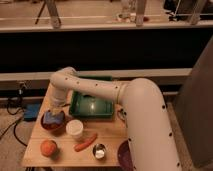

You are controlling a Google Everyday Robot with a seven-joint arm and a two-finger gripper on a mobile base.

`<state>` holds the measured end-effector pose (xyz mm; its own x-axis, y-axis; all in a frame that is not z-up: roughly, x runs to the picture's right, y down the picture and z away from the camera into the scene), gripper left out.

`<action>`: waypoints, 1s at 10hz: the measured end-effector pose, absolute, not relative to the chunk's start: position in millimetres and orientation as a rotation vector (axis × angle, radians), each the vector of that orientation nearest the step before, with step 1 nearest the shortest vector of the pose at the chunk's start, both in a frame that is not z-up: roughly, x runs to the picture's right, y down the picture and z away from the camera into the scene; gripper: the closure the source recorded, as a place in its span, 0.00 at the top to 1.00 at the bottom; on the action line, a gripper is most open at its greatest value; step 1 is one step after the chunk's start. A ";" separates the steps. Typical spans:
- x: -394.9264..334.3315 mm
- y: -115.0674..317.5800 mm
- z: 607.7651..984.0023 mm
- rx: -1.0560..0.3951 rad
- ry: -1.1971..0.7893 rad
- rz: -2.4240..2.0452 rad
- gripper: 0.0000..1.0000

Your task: Wipe red bowl with sponge

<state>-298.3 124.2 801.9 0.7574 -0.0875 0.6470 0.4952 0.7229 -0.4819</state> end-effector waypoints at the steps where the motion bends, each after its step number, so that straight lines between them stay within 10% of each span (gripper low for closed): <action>1: -303.0 121.7 806.3 -0.691 -0.635 -0.354 0.00; 10: -339.5 137.4 793.3 -0.749 -0.751 -0.438 0.00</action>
<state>-339.5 137.4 793.3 0.6617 -0.0960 0.7436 0.5996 0.6631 -0.4480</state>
